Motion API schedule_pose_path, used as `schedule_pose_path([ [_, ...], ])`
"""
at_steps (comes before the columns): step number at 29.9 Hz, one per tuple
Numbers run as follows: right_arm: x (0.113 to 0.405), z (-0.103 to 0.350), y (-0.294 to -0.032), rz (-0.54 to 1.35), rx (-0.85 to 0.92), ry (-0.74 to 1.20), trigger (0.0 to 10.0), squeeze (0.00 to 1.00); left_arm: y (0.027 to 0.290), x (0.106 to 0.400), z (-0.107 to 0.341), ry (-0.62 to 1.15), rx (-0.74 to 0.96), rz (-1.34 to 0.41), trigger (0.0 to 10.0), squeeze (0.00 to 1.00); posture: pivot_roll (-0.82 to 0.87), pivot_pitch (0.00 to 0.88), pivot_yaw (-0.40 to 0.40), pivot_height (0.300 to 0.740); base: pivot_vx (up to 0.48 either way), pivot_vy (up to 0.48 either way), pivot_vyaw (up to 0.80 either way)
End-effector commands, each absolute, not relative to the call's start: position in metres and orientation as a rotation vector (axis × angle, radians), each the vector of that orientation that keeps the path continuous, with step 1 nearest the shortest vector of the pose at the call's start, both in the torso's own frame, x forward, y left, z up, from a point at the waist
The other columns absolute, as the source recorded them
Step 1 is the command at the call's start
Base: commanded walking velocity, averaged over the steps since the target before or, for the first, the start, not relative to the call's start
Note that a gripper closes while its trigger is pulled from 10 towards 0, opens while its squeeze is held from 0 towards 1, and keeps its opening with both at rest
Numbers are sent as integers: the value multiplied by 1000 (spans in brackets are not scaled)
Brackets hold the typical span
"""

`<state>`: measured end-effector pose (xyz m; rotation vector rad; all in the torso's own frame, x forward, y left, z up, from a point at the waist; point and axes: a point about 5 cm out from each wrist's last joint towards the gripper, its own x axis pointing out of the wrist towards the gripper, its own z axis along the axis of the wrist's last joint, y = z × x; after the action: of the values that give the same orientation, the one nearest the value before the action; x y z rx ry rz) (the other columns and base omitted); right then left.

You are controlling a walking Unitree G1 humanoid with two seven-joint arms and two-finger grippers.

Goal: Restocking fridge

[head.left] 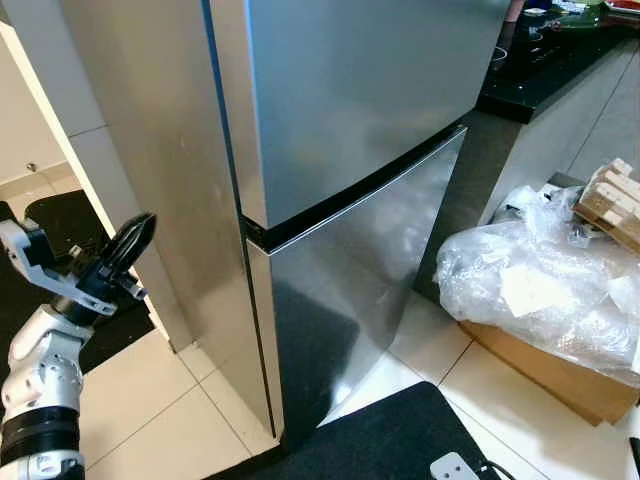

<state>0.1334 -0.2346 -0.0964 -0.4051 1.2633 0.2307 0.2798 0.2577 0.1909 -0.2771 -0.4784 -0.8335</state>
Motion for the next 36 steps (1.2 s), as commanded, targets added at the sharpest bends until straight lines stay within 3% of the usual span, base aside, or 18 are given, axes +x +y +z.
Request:
schedule_pose_path([
  [1, 132, -96, -236, 228, -403, 1271, 10000, 0, 253, 276, 193, -459, -274, -905, 10000, 1000, 18, 0, 18, 740, 0, 0, 0],
  [7, 132, -96, -236, 228, -403, 1273, 10000, 0, 231, 270, 193, -390, -261, -1042, 10000, 1000, 18, 0, 18, 740, 0, 0, 0],
  [17, 132, -96, -236, 229, -406, 1275, 10000, 0, 214, 289, 179, -316, -206, -919, 10000, 1000, 19, 0, 19, 740, 0, 0, 0],
  [23, 132, -96, -237, 230, -412, 1276, 10000, 0, 179, 294, 178, -331, -293, -979, 10000, 1000, 17, 0, 15, 740, 0, 0, 0],
  [24, 132, -96, -237, 230, -414, 1276, 10000, 0, 166, 293, 182, -355, -318, -1013, 10000, 620, 17, 0, 15, 740, 0, 0, 0],
  [25, 132, -96, -237, 231, -414, 1277, 10000, 0, 163, 293, 183, -362, -334, -1020, 10000, 114, 17, 0, 15, 740, 0, 0, 0],
  [26, 132, -96, -237, 231, -414, 1277, 10000, 0, 161, 293, 184, -366, -347, -1025, 10000, 0, 17, 0, 15, 740, 0, 0, 0],
  [36, 132, -97, -237, 234, -420, 1279, 10000, 0, 153, 299, 185, -381, -325, -983, 10000, 0, 12, 0, 8, 740, 0, 0, 0],
])
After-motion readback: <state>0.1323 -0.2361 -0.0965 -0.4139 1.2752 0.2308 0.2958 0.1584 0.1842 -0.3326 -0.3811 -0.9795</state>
